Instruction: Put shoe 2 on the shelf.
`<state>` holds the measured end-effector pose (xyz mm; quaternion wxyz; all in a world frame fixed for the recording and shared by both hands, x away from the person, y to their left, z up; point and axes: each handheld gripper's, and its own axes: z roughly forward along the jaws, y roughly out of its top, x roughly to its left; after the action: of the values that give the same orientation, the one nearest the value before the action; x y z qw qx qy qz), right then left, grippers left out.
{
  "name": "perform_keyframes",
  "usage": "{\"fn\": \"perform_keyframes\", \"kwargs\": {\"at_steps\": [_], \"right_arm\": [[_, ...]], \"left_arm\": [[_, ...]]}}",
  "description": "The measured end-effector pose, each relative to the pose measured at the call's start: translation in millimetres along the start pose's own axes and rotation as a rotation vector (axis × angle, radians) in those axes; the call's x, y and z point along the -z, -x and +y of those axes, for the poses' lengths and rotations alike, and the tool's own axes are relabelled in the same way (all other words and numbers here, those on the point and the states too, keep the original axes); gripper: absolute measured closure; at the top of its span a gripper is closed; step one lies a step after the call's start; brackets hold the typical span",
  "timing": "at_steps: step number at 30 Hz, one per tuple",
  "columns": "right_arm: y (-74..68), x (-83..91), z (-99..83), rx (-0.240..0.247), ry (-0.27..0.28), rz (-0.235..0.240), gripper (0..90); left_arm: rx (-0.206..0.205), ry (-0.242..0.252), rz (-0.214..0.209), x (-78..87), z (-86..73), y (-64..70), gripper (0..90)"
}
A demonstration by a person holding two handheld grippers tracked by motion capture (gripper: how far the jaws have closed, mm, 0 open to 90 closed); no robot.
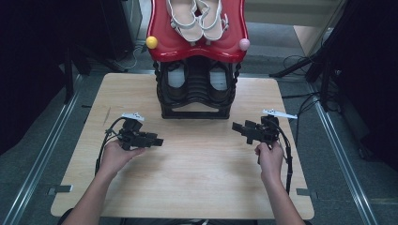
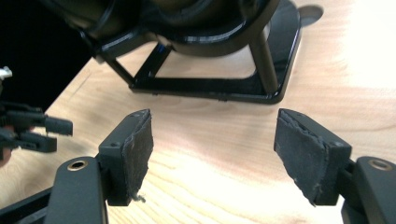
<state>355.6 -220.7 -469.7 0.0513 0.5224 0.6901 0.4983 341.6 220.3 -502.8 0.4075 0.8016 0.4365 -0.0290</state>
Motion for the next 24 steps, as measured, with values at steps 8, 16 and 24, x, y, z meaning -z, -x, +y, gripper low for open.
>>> {"fn": "perform_keyframes", "kwargs": {"at_steps": [8, 16, 24], "right_arm": [[0.5, -7.2, -18.8, 0.016, -0.002, 0.008, 29.0], [0.9, -13.5, -27.2, 0.048, -0.044, -0.032, 29.4], [-1.8, -17.4, -29.4, 0.075, -0.067, -0.005, 29.4]], "left_arm": [[0.001, 0.008, 0.001, 0.8, 0.4, -0.2, 49.8], [-0.006, 0.007, 0.002, -0.5, 0.7, 0.9, 49.5], [-0.004, 0.005, -0.004, -0.3, 0.8, 0.7, 48.6]]}}
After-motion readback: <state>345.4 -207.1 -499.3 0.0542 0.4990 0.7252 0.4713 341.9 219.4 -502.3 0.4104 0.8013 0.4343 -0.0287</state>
